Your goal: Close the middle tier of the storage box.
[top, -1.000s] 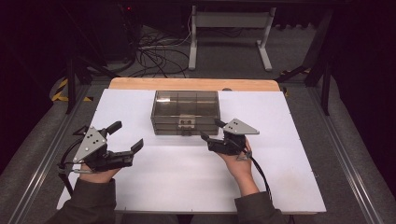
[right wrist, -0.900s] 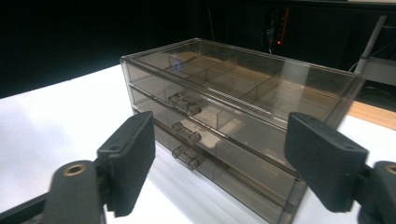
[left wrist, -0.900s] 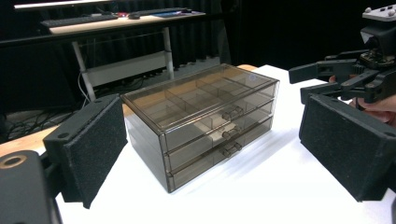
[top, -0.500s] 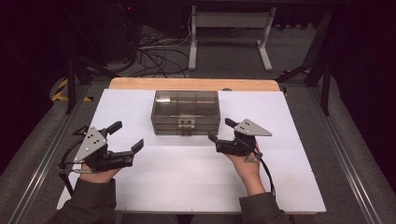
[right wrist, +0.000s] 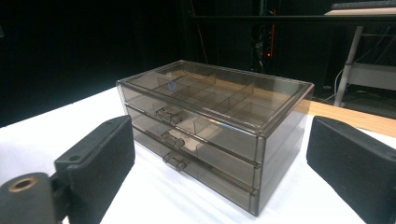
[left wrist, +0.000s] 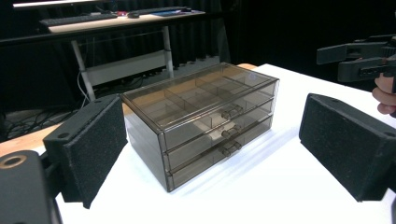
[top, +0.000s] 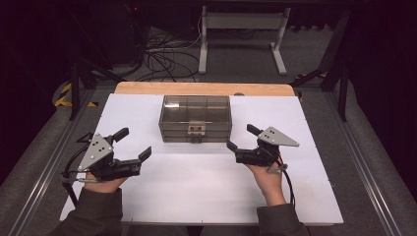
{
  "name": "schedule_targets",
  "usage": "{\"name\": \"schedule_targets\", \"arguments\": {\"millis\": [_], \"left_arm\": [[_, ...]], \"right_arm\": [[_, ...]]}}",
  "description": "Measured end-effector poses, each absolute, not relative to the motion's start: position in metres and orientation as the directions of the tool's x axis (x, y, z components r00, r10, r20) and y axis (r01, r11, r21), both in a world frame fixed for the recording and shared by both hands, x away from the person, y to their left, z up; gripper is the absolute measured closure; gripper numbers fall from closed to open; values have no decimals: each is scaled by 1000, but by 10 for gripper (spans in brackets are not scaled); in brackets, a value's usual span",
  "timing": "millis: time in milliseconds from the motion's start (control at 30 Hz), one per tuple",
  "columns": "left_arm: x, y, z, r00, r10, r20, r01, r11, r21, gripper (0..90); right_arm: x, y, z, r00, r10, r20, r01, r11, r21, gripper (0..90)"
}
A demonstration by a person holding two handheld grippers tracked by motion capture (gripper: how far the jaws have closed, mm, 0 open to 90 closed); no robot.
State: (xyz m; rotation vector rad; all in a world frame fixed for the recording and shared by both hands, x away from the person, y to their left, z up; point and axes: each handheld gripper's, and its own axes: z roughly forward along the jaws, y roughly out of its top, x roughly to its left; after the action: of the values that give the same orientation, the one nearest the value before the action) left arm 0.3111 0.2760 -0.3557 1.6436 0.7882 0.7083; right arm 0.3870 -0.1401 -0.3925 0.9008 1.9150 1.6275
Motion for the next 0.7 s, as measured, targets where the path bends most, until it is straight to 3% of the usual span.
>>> {"name": "schedule_targets", "arguments": {"millis": [700], "left_arm": [[310, 278, -355, 592, 805, 47, 128, -151, 980, 85]], "right_arm": [[371, -170, -385, -649, 755, 94, 170, 23, 985, 29]]}}
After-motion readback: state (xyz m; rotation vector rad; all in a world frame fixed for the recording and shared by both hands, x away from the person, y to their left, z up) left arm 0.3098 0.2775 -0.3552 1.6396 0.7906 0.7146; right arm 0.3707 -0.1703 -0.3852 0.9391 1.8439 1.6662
